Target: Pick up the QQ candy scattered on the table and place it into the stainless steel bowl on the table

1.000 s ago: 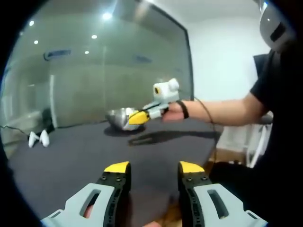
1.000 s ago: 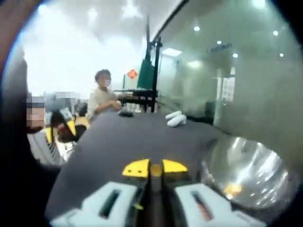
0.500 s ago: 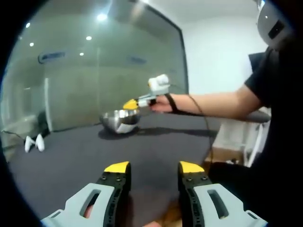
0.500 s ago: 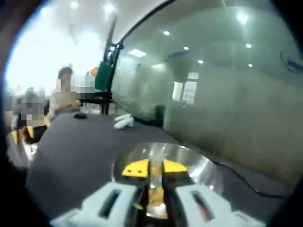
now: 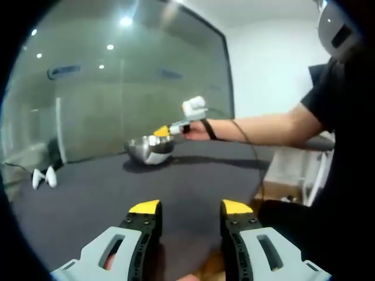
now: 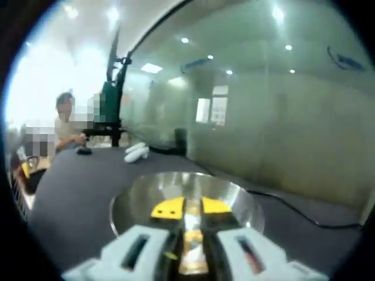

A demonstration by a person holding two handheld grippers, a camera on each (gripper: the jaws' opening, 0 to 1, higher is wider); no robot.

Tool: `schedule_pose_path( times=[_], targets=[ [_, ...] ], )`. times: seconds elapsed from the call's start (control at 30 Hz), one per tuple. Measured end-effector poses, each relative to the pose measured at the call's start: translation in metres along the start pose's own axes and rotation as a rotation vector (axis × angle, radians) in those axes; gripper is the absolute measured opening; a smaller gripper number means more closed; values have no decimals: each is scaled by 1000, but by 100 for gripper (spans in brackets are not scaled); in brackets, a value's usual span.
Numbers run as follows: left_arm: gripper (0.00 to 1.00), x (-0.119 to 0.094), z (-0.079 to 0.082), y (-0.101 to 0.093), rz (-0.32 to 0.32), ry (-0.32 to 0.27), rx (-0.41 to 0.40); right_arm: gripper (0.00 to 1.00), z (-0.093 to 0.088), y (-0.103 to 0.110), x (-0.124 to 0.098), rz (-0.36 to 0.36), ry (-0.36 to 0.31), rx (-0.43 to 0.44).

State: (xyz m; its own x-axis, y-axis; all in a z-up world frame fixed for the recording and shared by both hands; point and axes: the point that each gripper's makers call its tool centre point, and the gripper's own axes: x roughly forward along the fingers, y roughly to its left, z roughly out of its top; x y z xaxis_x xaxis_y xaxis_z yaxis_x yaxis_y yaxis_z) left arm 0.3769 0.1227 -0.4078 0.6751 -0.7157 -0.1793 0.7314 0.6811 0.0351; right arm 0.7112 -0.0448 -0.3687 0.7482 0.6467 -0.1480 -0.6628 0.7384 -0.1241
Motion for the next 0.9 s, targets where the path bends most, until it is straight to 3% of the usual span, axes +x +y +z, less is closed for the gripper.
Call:
schedule_pose_path(
  times=[0.07,0.13,0.27,0.53,0.7,0.9],
  targets=[
    [41,0,0,-1,-2,-1,0,19,0,-3,1,-13,-7,0],
    [41,1,0,-1,-2,-2,0,34,1,-2,2,-9,-28,57],
    [41,1,0,-1,-2,-3,2,28,4,-4,-1,-21,-56,54],
    [41,0,3,-1,3,-15,4,27,2,1,-11,-30,-56,74],
    [41,2,1,-2,-1,-7,4,26,9,10,-19,-14,-75,64],
    [41,3,3,-2,-2,-7,3,24,19,7,-26,-27,-105,44]
  ],
)
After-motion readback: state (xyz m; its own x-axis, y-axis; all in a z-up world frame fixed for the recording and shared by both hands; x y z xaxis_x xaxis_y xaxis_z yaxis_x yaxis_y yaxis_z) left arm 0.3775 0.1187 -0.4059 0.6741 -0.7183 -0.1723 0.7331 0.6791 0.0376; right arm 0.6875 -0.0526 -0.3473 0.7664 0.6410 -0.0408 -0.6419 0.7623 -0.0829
